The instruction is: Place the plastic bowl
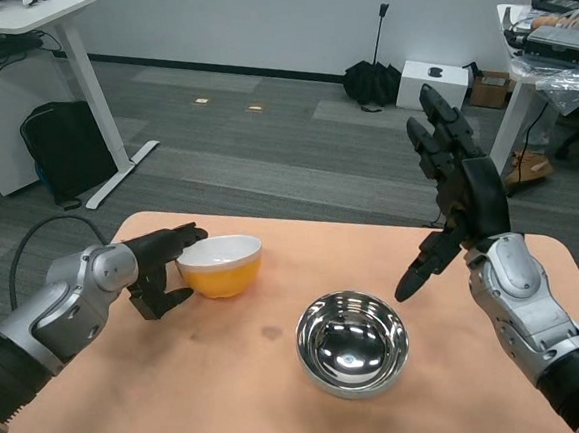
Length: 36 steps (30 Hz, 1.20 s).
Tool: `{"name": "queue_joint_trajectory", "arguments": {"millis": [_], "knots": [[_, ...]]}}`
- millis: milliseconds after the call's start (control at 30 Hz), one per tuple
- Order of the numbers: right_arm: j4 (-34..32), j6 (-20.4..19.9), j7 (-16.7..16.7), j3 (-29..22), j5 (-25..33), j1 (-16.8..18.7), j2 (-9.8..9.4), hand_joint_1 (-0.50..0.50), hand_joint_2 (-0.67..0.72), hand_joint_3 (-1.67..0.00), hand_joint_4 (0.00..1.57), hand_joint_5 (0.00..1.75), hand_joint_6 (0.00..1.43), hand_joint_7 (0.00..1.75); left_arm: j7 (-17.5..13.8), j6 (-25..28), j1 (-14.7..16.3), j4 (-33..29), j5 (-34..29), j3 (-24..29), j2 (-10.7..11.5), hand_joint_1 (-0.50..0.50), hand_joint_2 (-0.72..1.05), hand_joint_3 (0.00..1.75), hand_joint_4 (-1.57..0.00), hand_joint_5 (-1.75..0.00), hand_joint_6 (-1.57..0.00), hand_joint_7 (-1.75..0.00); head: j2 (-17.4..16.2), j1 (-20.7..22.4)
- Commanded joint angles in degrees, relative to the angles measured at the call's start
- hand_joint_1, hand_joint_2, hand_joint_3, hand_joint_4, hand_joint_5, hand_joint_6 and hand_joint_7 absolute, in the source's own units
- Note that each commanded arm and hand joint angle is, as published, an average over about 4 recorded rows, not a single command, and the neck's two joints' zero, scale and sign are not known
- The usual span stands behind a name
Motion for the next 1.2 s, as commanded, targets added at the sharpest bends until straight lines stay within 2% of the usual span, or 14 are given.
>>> {"name": "queue_joint_trajectory", "arguments": {"millis": [33,200,367,467,567,733,900,1000,1033,1133,1200], "knots": [[0.3,-0.3,-0.1,-0.1,0.4,0.4,-0.34,-0.46,0.72,0.00,0.00,0.00,0.00,0.00,-1.1,-0.2,0.7,0.1,-0.3,0.3,-0.4,-0.50,0.87,1.51,0.00,-1.51,0.00,-0.16,-0.2,0.1],[0.7,-0.3,-0.1,-0.1,0.4,0.4,-0.34,-0.46,0.72,0.00,0.00,0.00,0.00,0.00,-1.9,-0.6,0.1,-0.6,-0.6,0.9,0.2,-0.50,0.89,1.57,0.00,-1.54,0.00,-0.12,-1.1,0.7],[1.0,-0.2,-0.1,0.0,0.4,0.1,-0.34,-0.46,0.72,0.00,0.00,0.00,0.00,0.00,-2.2,-0.6,-0.2,-3.0,-0.2,2.9,0.4,-0.50,1.03,1.48,0.00,-1.54,0.00,-0.07,-1.6,1.1],[1.2,-0.3,-0.1,0.0,0.4,0.0,-0.34,-0.46,0.72,0.00,0.00,0.00,0.00,0.00,-2.2,-0.7,-0.4,-4.1,0.1,3.6,0.9,-0.50,1.05,1.48,-0.14,-1.62,0.00,-0.07,-2.0,1.4],[1.6,-0.3,-0.1,0.1,0.5,-0.1,-0.27,-0.46,0.72,0.00,0.00,0.00,0.00,0.00,-2.3,-0.7,-0.7,-5.0,0.2,3.5,1.2,-0.50,1.05,1.37,-0.23,-1.72,0.00,-0.12,-2.3,1.5],[2.5,-0.2,-0.1,0.3,0.5,-0.7,-0.27,-0.46,0.72,0.00,0.00,0.00,0.00,0.00,-2.3,-0.7,-1.0,-5.6,0.9,4.4,1.1,-0.50,1.05,1.24,-0.23,-1.75,0.00,-0.14,-2.7,1.6],[3.2,-0.2,-0.1,0.3,0.5,-1.2,-0.25,-0.46,0.72,0.00,0.00,0.00,0.00,0.00,-2.3,-1.2,-1.3,-7.5,2.7,9.2,0.8,-0.50,1.05,1.27,-0.25,-1.75,0.00,-0.14,-2.9,1.4],[3.4,-0.2,-0.1,0.2,0.6,-1.4,-0.23,-0.46,0.72,0.00,0.00,0.00,0.00,0.00,-2.4,-3.8,-1.5,-10.0,4.3,14.7,-0.4,-0.50,1.05,1.37,-0.40,-1.75,0.00,-0.14,-2.3,1.3],[3.5,-0.3,-0.1,0.1,0.6,-1.5,-0.18,-0.46,0.72,0.00,0.00,0.00,0.00,0.00,-2.3,-6.7,-1.3,-11.3,4.8,18.5,-2.2,-0.50,1.05,1.11,-0.46,-1.75,0.00,-0.14,-2.2,1.3],[3.5,-0.3,-0.1,-0.1,0.6,-1.5,-0.03,-0.46,0.72,0.00,0.00,0.00,0.00,0.00,-1.3,-15.6,-0.7,-14.1,4.9,28.4,-7.4,-0.50,1.03,0.26,-0.50,-1.75,0.00,-0.14,-1.6,2.0],[3.6,-0.3,-0.1,-0.1,0.6,-1.6,0.01,-0.46,0.72,0.00,0.00,0.00,0.00,0.00,1.9,-21.5,-0.4,-14.6,0.0,32.9,-9.5,-0.50,0.72,0.26,-0.50,-1.75,0.00,-0.14,-1.1,2.4]]}}
